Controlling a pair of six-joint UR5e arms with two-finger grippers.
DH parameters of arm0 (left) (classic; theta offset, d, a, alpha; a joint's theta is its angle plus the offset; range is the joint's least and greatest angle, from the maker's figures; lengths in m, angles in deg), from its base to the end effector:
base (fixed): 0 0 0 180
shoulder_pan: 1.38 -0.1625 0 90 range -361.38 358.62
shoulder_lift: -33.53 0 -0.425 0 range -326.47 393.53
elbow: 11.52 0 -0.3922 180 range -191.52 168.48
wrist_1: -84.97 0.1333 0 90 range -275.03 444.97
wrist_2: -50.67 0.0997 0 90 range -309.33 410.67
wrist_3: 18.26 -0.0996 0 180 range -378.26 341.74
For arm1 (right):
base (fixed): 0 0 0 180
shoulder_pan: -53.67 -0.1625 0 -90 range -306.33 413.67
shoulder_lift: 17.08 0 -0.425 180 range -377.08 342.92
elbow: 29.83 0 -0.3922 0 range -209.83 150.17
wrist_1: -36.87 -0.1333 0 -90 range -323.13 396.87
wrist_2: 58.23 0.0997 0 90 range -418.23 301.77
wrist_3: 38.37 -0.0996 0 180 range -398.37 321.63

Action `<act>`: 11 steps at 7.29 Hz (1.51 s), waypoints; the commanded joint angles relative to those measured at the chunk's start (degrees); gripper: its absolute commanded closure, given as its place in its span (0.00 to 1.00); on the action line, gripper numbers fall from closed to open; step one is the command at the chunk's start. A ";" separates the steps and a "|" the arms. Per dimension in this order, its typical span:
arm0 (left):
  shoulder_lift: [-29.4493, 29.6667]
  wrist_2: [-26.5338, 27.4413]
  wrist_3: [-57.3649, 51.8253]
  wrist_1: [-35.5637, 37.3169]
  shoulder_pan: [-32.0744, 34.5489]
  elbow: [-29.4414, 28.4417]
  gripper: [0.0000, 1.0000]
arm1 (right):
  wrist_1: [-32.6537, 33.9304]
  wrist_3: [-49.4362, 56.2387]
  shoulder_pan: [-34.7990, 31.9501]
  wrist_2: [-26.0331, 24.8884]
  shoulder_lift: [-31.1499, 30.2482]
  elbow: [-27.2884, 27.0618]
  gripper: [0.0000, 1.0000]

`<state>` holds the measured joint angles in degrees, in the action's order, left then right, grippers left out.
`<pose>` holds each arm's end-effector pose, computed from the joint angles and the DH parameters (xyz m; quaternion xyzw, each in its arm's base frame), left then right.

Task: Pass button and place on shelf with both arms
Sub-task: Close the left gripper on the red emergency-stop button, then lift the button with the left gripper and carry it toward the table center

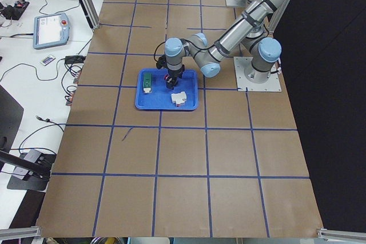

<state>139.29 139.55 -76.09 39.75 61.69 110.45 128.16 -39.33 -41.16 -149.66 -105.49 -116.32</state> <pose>0.0939 -0.4836 0.1767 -0.2661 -0.9636 -0.0124 0.0246 0.1732 -0.4961 0.5066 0.0334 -0.9990 0.0286 0.0110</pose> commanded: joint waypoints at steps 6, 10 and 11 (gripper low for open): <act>-4.49 -10.17 3.24 -11.20 0.65 -6.01 1.00 | 0.03 0.00 0.00 0.03 0.00 0.00 0.00; -8.80 -39.10 24.00 -34.13 11.60 -14.05 1.00 | 0.03 0.00 0.00 -0.06 0.00 0.00 0.00; -9.51 -47.40 28.52 -34.23 15.38 -13.61 1.00 | -0.05 0.00 0.00 -0.06 0.00 0.00 0.00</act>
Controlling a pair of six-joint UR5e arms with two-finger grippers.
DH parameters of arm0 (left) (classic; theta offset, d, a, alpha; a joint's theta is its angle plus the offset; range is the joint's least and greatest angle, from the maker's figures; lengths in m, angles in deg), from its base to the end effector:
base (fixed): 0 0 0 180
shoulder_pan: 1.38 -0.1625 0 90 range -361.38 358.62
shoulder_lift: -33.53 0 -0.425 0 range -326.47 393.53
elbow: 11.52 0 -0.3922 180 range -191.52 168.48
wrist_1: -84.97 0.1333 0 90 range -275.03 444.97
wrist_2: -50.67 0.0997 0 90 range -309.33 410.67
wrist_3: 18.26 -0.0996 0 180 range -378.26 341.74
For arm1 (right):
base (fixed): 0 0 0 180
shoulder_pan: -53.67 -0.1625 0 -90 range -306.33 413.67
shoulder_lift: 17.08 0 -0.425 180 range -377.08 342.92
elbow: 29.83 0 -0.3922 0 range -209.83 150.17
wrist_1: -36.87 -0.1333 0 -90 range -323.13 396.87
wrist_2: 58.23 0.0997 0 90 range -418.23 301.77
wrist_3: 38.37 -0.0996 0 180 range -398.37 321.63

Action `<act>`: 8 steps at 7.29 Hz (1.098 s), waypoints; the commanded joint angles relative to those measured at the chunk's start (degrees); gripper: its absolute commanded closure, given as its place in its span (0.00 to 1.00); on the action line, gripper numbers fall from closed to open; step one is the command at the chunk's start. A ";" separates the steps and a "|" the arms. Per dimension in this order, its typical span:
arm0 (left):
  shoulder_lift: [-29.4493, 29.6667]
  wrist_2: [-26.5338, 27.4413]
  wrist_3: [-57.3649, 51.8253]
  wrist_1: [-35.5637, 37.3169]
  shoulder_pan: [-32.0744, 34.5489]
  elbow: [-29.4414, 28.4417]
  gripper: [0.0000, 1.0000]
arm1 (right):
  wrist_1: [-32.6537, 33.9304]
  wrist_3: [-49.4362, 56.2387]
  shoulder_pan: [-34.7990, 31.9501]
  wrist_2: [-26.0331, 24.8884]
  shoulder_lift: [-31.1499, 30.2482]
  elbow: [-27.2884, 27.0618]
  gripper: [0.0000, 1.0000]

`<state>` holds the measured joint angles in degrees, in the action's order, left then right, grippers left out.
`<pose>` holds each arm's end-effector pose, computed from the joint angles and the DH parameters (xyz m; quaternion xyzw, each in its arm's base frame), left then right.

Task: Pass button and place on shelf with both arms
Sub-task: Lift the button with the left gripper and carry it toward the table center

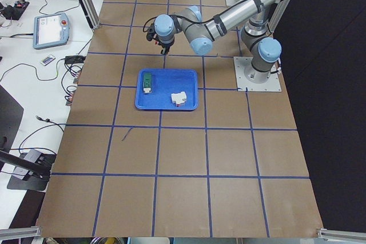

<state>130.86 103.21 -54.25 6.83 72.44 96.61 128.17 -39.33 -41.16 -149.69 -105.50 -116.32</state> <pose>-0.0506 -0.5214 0.3151 -0.1243 -0.9329 0.0395 0.3357 0.1731 -0.4960 0.5068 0.0334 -0.9990 0.0288 0.0113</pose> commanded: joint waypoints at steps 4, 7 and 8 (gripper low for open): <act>-0.83 -51.31 15.95 3.16 16.77 11.20 1.00 | -0.07 0.09 -0.09 0.05 0.00 0.00 0.00; 2.68 -56.76 14.82 4.66 17.32 11.66 1.00 | -0.07 0.00 0.00 -0.03 0.00 0.00 0.00; 2.86 -56.84 14.46 4.75 17.32 11.58 1.00 | -0.07 0.00 0.00 -0.03 0.00 0.00 0.00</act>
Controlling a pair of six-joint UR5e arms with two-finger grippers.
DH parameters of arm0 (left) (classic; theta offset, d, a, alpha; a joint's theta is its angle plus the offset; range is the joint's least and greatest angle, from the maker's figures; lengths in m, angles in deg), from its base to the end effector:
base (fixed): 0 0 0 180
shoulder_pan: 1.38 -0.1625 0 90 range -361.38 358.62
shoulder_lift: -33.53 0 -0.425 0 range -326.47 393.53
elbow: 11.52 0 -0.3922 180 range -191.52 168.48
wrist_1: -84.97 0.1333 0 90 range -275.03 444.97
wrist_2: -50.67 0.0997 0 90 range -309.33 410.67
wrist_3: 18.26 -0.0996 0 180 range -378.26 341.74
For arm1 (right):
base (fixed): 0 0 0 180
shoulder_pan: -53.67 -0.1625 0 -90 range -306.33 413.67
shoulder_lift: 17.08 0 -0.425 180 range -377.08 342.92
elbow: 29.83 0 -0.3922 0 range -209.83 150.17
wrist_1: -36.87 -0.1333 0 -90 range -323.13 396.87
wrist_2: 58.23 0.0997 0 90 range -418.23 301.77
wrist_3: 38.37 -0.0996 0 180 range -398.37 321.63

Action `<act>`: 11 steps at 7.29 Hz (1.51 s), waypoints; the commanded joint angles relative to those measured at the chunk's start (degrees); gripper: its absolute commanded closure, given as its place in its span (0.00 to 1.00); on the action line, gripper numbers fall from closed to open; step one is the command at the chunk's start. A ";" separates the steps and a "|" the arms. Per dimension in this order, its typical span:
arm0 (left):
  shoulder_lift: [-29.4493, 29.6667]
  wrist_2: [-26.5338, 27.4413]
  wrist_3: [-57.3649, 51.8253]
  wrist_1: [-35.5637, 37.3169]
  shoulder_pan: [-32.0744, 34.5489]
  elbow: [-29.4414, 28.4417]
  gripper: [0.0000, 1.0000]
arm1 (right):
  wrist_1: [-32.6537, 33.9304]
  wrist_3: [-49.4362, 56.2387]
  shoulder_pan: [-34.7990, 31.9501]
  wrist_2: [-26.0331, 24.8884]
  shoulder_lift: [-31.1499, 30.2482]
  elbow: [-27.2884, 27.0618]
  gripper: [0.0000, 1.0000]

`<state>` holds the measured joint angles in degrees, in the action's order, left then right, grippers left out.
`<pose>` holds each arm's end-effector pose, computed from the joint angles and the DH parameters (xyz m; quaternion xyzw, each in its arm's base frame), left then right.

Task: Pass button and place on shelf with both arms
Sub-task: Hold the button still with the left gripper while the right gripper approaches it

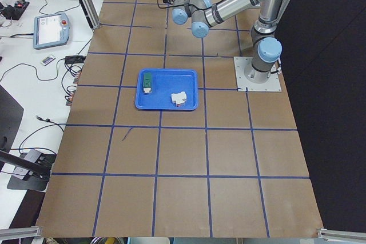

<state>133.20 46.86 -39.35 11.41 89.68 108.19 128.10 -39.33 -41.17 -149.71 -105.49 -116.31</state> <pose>-0.2413 -0.4646 0.2999 0.0139 -0.6850 -0.0093 0.7284 0.1732 -0.4960 0.5066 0.0335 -0.9990 0.0282 0.0115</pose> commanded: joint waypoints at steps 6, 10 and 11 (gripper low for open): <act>0.00 -0.58 0.26 0.61 0.26 -0.35 1.00 | -0.35 0.08 5.24 6.00 0.18 0.35 0.00; -0.09 -0.58 0.18 0.70 0.35 -0.44 1.00 | -7.92 2.63 15.39 43.52 1.22 -1.14 0.00; -0.26 -0.58 0.26 0.70 0.43 -0.44 1.00 | -7.39 3.76 12.08 48.63 3.32 -1.84 0.00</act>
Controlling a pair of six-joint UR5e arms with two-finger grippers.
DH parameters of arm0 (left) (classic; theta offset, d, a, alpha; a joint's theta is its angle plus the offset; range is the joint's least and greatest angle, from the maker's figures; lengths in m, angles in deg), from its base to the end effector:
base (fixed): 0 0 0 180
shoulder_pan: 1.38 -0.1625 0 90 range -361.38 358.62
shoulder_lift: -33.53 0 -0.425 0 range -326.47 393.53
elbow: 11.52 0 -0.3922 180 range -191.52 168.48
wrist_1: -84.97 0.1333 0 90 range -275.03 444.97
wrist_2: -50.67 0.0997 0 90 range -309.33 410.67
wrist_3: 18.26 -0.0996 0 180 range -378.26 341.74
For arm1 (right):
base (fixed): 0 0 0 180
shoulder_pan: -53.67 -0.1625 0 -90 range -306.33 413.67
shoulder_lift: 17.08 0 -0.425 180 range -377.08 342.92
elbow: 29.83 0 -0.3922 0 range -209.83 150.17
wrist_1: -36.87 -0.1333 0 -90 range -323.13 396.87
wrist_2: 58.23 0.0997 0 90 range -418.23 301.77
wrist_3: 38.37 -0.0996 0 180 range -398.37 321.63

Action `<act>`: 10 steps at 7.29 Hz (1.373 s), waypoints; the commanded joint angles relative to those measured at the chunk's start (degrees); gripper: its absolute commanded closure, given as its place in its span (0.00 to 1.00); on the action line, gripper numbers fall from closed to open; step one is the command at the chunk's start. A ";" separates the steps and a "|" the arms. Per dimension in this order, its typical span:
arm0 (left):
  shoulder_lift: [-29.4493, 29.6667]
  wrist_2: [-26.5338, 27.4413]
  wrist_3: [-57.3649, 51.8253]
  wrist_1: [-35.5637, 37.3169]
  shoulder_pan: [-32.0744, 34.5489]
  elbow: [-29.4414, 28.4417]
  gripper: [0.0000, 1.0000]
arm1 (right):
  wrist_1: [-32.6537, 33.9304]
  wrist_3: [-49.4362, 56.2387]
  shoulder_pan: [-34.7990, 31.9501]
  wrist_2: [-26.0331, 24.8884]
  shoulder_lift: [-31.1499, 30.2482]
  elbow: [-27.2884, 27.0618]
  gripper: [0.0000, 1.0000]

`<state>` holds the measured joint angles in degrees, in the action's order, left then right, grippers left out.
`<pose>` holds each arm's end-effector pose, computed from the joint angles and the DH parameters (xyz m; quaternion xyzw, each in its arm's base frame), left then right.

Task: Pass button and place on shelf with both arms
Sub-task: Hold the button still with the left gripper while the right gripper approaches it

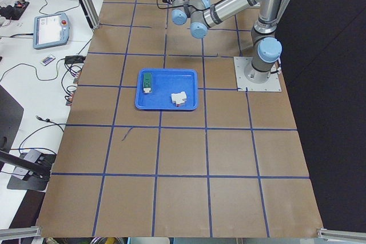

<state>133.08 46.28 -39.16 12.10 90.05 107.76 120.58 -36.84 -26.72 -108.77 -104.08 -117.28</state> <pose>-0.2443 -0.4655 0.3059 0.0063 -0.6815 -0.0042 0.7318 0.1096 -0.5302 0.4958 0.0860 0.9359 0.0224 0.3408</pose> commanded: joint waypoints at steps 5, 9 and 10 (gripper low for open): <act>-0.49 0.09 0.51 0.01 0.15 -0.02 1.00 | 20.45 0.94 -9.96 8.01 8.34 -1.85 0.00; -0.67 0.00 0.51 0.01 0.15 -0.02 1.00 | 11.74 0.41 -10.49 8.27 4.38 -3.96 0.00; -0.67 0.00 0.51 0.01 0.15 -0.02 1.00 | 12.01 0.67 -10.49 8.19 4.56 -3.96 0.00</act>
<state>132.41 46.31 -38.65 12.11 90.20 107.74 132.94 -36.32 -37.17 -100.62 -99.36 -121.12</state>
